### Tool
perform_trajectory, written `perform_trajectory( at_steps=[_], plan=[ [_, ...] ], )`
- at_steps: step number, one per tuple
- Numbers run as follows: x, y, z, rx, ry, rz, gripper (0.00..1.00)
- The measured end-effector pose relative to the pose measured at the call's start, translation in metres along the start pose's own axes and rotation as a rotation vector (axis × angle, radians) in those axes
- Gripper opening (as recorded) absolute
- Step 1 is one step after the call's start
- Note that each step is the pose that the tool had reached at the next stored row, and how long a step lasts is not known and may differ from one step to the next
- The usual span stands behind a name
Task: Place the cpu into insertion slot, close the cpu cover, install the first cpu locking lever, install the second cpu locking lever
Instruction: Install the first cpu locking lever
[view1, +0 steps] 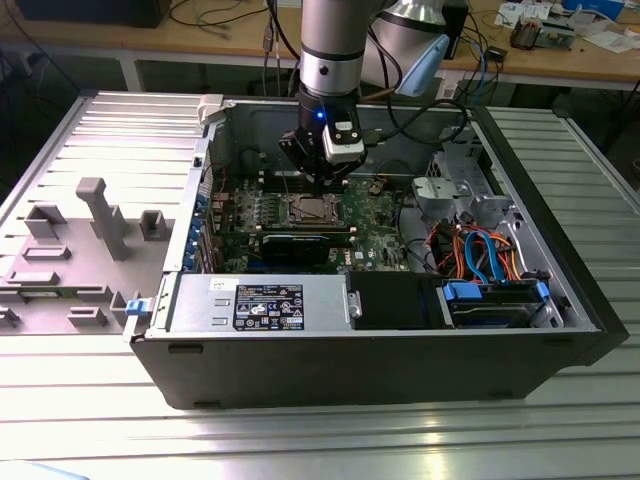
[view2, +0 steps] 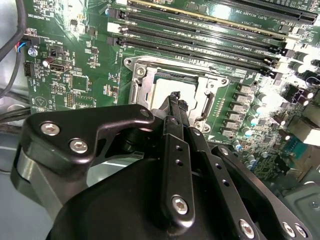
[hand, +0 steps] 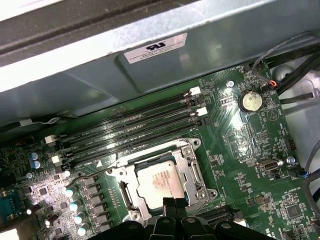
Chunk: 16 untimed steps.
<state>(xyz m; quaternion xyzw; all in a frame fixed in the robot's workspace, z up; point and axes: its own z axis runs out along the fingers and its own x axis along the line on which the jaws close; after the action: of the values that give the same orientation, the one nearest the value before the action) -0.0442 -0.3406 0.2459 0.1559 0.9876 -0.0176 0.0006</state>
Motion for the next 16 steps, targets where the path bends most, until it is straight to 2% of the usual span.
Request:
perform_trajectory(
  at_steps=[16],
  plan=[
    [0.0000, 0.0000, 0.0000, -0.0002, -0.0012, -0.037, 0.11]
  ],
)
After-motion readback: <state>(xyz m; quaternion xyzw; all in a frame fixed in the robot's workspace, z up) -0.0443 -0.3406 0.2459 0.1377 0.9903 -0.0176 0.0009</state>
